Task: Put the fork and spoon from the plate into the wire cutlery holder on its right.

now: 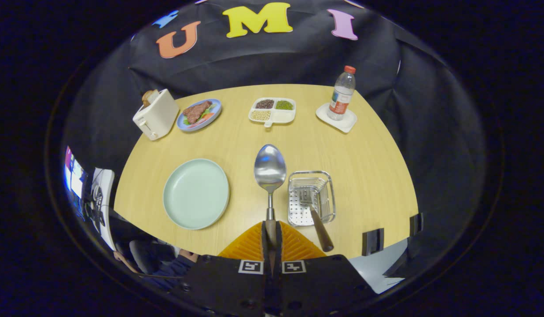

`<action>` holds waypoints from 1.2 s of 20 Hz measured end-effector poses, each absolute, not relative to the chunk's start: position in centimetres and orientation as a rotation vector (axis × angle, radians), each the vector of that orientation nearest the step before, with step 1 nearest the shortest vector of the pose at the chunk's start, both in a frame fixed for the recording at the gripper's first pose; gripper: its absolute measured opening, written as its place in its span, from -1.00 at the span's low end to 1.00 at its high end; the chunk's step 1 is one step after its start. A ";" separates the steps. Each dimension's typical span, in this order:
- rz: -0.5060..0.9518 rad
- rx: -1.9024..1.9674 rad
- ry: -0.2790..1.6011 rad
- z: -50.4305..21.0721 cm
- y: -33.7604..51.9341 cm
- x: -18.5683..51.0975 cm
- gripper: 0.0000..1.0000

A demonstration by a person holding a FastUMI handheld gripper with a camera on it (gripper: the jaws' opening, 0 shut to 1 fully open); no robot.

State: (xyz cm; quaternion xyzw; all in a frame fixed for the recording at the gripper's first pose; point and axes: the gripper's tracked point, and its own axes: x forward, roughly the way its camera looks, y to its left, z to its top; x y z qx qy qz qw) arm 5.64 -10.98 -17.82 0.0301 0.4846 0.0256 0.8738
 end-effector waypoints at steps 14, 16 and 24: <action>-0.007 0.103 1.120 -19.8 -14.5 6.7 -0.90; -0.018 0.102 1.101 -19.1 -14.8 7.0 -0.89; -0.034 0.063 0.965 -16.2 -14.4 8.2 -0.63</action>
